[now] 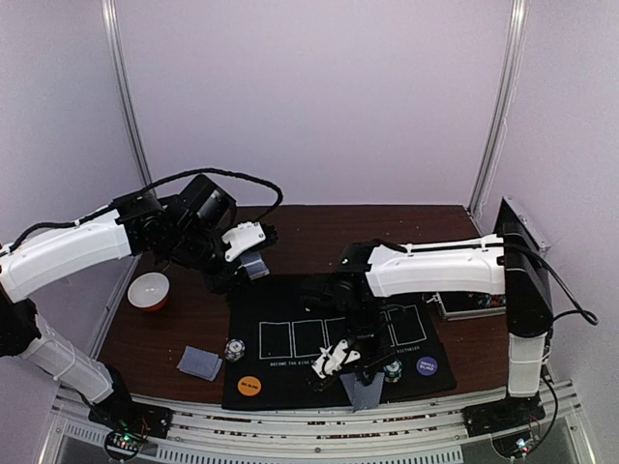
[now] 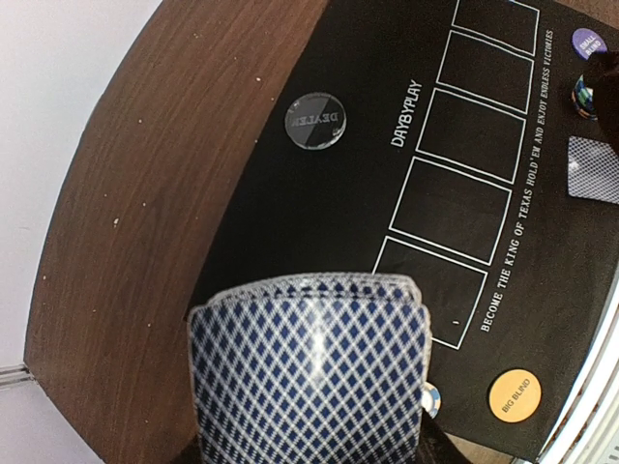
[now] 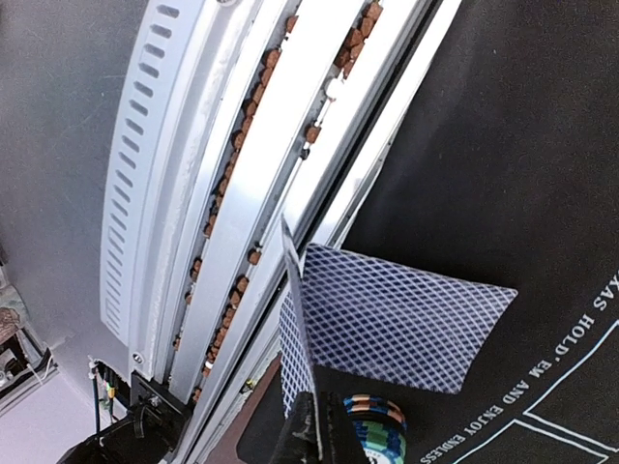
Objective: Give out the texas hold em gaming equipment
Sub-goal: Distribute the poker card in the small blind area, then pick up the poker card from the face-down deck piles.
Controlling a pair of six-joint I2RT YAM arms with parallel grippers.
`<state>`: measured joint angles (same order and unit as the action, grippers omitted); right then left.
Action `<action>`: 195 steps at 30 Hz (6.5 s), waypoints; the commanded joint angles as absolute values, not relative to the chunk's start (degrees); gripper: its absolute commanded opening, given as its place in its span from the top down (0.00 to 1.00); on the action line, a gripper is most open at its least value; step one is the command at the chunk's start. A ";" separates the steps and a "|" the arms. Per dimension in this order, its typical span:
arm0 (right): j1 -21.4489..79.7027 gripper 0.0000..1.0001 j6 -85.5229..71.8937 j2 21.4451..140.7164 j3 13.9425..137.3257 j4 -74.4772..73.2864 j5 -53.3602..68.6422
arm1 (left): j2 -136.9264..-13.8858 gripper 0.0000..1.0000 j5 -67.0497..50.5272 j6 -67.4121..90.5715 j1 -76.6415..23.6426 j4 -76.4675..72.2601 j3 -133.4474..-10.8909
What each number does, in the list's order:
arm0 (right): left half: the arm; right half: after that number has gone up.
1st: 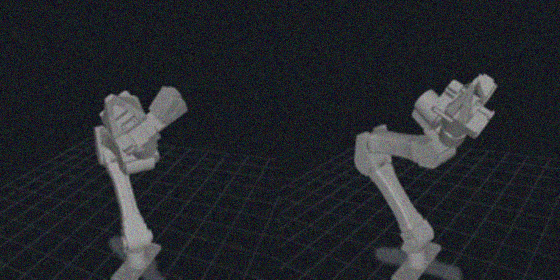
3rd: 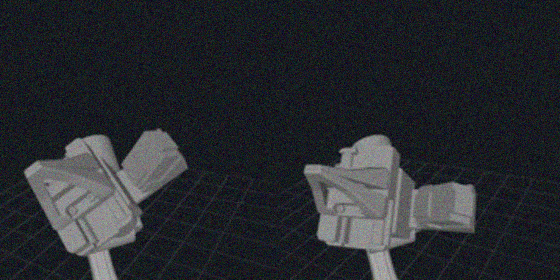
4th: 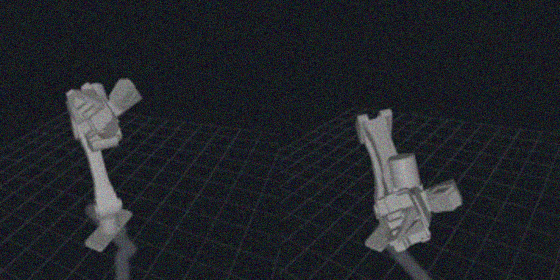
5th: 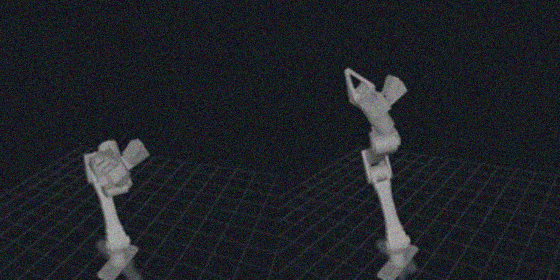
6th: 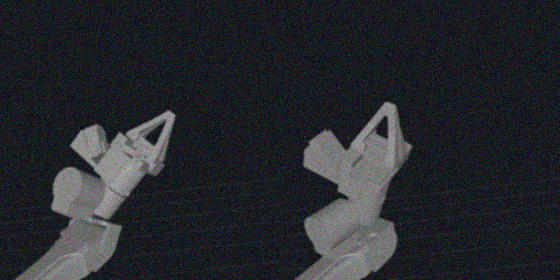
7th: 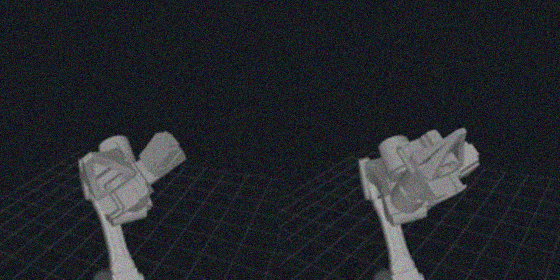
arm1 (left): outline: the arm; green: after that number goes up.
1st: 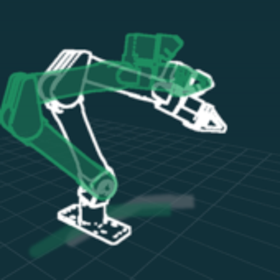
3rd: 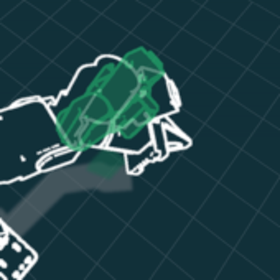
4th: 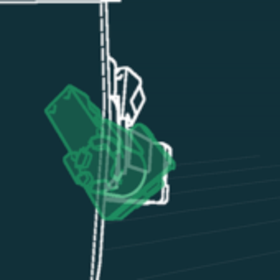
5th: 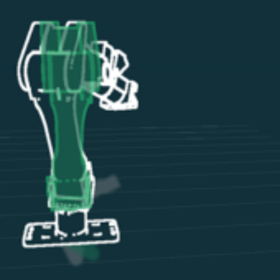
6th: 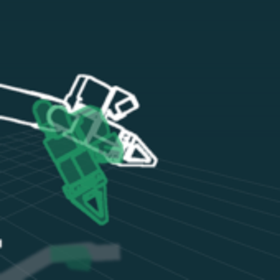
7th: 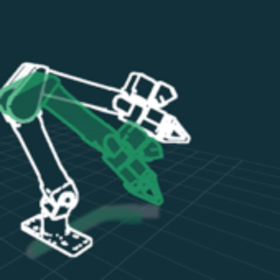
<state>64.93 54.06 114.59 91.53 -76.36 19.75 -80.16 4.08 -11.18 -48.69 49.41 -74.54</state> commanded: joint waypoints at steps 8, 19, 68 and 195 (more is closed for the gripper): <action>65.98 1.00 57.73 119.63 95.63 -77.78 18.95 | -80.44 0.53 3.88 -10.81 -48.16 47.49 -74.59; 68.36 1.00 55.38 116.85 95.80 -77.87 20.67 | -80.16 0.53 3.34 -10.98 -48.16 47.50 -74.62; 65.51 1.00 58.70 125.43 99.92 -75.49 11.87 | -78.25 0.53 3.34 -10.78 -48.18 47.34 -73.26; 52.88 0.91 -21.18 104.07 94.71 -16.16 27.96 | -73.75 0.54 -0.80 -15.73 -48.44 46.27 -73.26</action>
<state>53.04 -22.96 106.17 93.03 -10.81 31.81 -74.56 -0.86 -15.53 -48.62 49.39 -73.28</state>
